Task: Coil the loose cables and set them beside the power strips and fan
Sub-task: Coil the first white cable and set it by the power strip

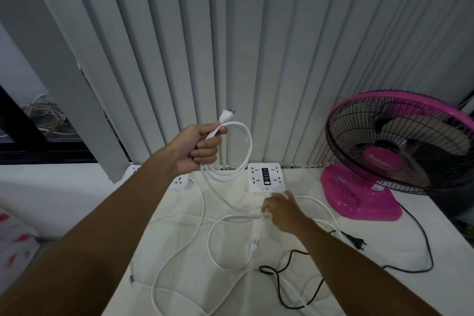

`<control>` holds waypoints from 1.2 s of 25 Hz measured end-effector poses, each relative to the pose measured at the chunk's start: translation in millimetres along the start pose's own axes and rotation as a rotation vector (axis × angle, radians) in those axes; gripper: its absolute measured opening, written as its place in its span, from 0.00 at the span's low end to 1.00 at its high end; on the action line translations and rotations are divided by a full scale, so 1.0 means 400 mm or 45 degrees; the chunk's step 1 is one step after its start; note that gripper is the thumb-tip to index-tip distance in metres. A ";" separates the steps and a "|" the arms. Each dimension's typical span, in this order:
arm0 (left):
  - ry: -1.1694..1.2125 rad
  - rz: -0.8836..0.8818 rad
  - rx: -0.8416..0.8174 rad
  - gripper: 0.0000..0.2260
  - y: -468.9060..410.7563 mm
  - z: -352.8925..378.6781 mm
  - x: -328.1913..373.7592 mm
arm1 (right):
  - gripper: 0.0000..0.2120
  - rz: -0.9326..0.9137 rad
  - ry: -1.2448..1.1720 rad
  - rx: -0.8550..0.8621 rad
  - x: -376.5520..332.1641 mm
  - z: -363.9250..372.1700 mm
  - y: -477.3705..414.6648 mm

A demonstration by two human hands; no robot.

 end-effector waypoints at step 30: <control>-0.129 0.185 0.657 0.17 -0.086 0.009 -0.202 | 0.17 0.122 -1.292 0.568 -0.183 -0.130 0.084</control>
Point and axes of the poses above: each hand's wrist, its own y-axis away from the middle knuckle, its own z-axis out of the palm, x = y × z, the point moved 4 cm from there along -y, towards the middle knuckle, and after that the axes turned 2 degrees about y, right-handed, at the moved point
